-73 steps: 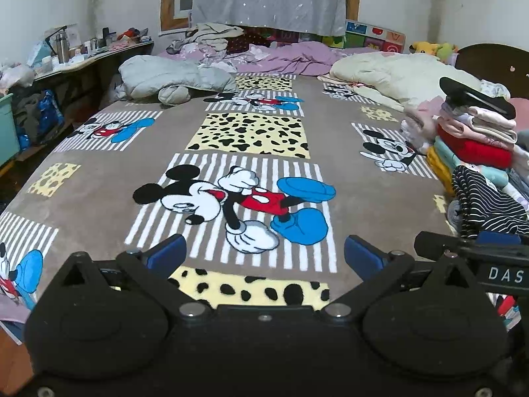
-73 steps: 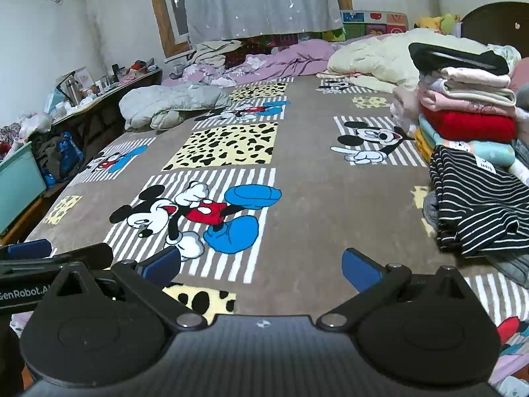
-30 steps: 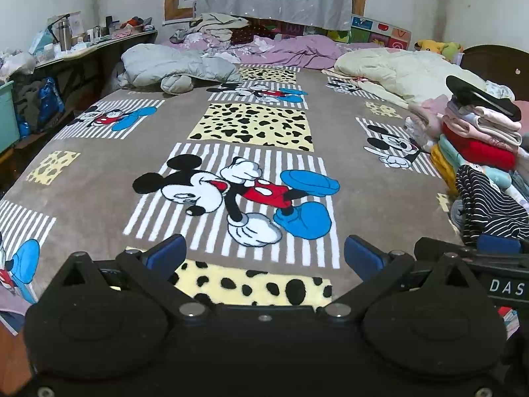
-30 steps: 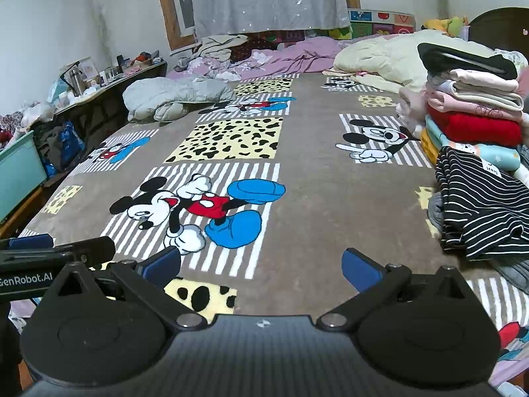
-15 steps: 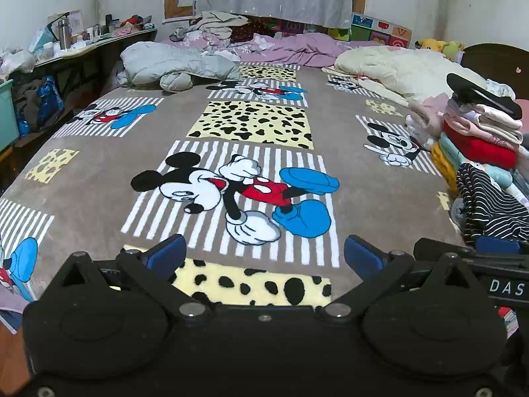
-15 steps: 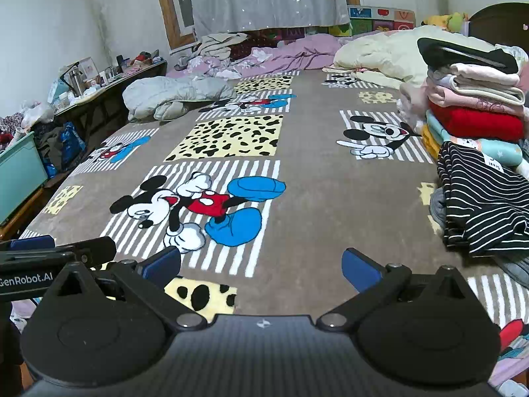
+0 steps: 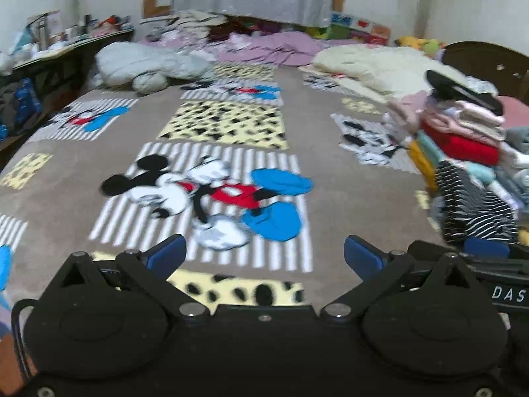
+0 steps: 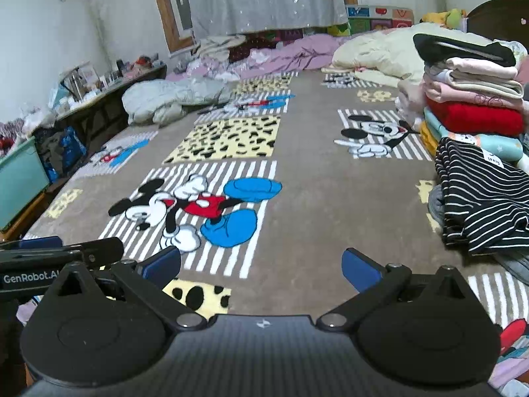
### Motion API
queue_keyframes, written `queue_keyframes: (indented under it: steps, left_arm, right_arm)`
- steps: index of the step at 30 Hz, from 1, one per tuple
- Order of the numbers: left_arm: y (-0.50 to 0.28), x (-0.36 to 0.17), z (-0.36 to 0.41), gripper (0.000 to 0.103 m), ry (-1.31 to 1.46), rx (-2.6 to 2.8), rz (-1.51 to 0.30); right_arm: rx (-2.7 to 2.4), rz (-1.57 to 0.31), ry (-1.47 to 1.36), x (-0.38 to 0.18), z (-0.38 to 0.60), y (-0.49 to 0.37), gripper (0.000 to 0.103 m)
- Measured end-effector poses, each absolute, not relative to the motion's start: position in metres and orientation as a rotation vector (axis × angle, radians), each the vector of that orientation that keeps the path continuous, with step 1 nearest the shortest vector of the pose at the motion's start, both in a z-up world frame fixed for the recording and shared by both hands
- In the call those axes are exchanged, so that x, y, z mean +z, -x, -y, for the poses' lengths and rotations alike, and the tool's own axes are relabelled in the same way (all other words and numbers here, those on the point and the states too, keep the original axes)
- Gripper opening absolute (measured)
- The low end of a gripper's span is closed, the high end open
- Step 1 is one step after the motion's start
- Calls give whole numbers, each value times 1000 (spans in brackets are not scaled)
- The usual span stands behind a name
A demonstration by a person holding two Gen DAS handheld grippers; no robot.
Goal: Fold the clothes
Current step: 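Reach both grippers to the black-and-white striped garment on the clothes pile and grasp it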
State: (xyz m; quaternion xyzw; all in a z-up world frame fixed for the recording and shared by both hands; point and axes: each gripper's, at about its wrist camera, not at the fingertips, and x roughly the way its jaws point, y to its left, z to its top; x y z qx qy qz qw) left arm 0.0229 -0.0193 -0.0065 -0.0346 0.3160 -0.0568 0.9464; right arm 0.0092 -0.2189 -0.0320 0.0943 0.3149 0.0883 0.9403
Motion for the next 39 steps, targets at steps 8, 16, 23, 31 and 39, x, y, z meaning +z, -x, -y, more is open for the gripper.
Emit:
queue_keyframes:
  steps: [8, 16, 23, 31, 39]
  left_arm:
    - [-31, -10, 88, 103, -16, -325, -467]
    - [-41, -30, 172, 103, -117, -507, -397]
    - [-52, -61, 242, 103, -248, -625, -320]
    - [-58, -96, 286, 92, -506, -721, -216]
    - [-64, -131, 318, 76, -768, -827, -139]
  right_arm:
    - [47, -528, -171, -39, 298, 14, 103]
    - [-169, -456, -30, -57, 392, 39, 103]
    - [-209, -488, 120, -78, 440, 41, 103]
    - [-133, -522, 373, -101, 451, 17, 99]
    - [-74, -561, 478, -122, 467, -4, 78]
